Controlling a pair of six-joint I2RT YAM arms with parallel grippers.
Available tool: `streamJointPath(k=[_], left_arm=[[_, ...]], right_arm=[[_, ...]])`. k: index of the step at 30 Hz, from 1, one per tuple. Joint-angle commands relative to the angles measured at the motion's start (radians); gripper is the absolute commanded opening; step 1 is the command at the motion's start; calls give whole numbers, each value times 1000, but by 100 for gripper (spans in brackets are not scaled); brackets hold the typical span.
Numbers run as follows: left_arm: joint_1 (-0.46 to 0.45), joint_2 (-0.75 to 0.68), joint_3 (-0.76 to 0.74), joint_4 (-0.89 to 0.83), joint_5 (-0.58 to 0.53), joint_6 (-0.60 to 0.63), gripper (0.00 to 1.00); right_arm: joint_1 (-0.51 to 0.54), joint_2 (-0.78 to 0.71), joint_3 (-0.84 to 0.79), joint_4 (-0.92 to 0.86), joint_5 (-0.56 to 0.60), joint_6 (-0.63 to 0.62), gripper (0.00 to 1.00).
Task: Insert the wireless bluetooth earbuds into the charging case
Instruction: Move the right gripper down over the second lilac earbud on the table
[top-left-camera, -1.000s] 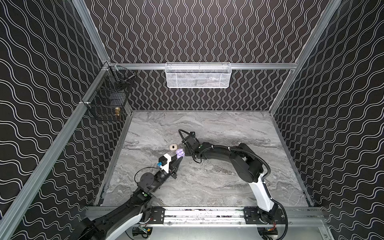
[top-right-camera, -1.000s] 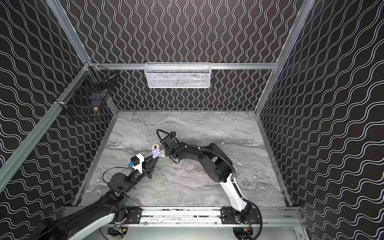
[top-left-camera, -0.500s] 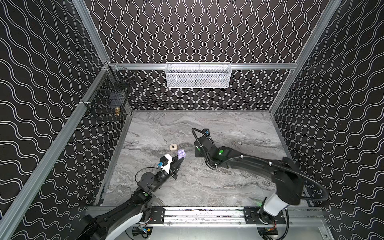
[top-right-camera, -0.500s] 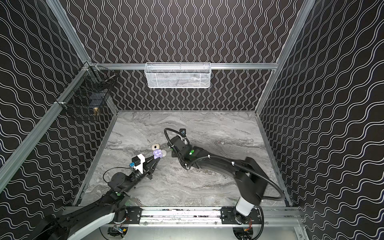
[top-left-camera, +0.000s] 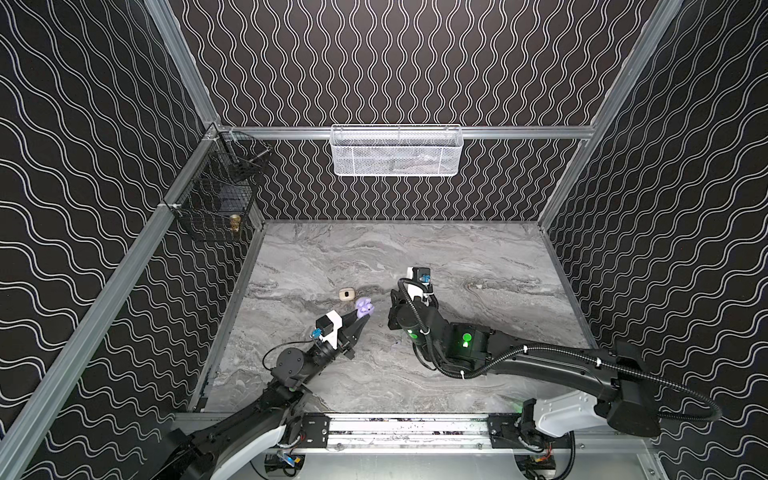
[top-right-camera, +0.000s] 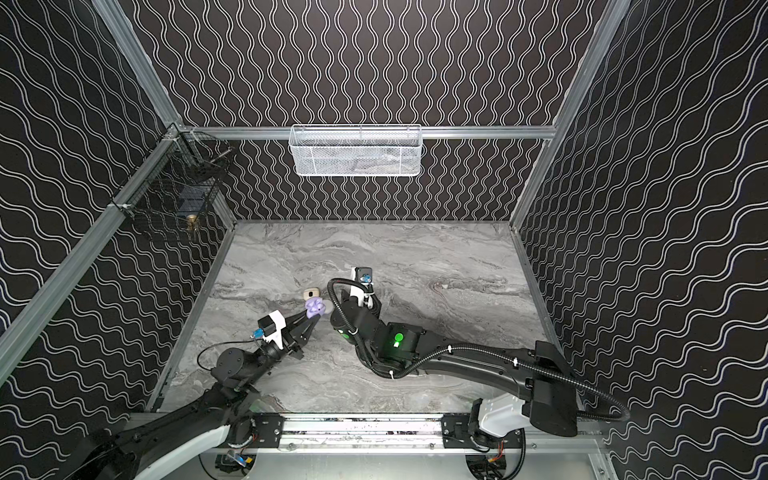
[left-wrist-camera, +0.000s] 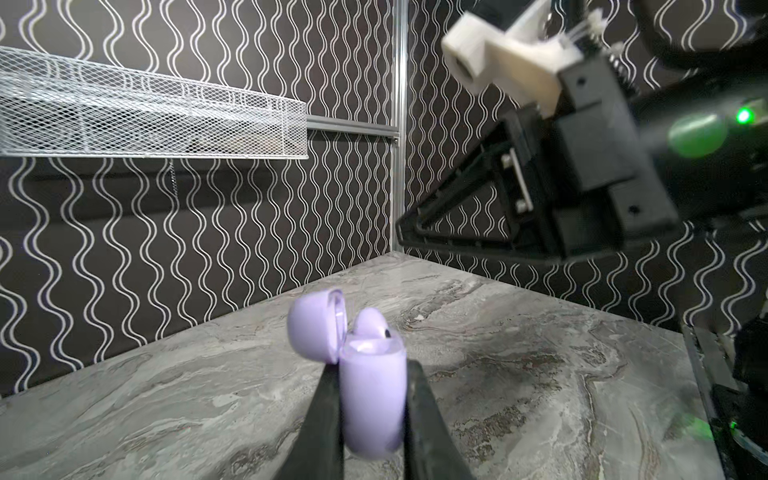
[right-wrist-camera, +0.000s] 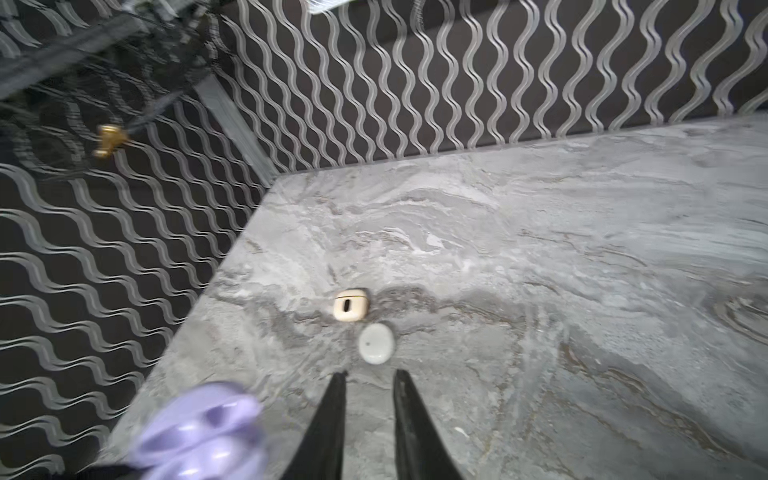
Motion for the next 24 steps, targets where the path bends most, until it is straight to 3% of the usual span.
streamJointPath(k=[1, 5, 10, 16, 24], left_arm=[[2, -49, -51, -96, -83, 0, 0], [2, -91, -42, -160, -94, 6, 0], [1, -73, -42, -136, -88, 1, 0], [1, -44, -43, -102, -76, -6, 0], [1, -45, -39, -110, -67, -5, 0]], right_arm=[[-67, 25, -36, -101, -84, 75, 30], [-103, 81, -86, -144, -218, 142, 34], [-105, 191, -148, -56, -388, 165, 40], [-127, 326, -100, -91, -394, 185, 51], [-128, 391, -39, -121, -447, 192, 50]])
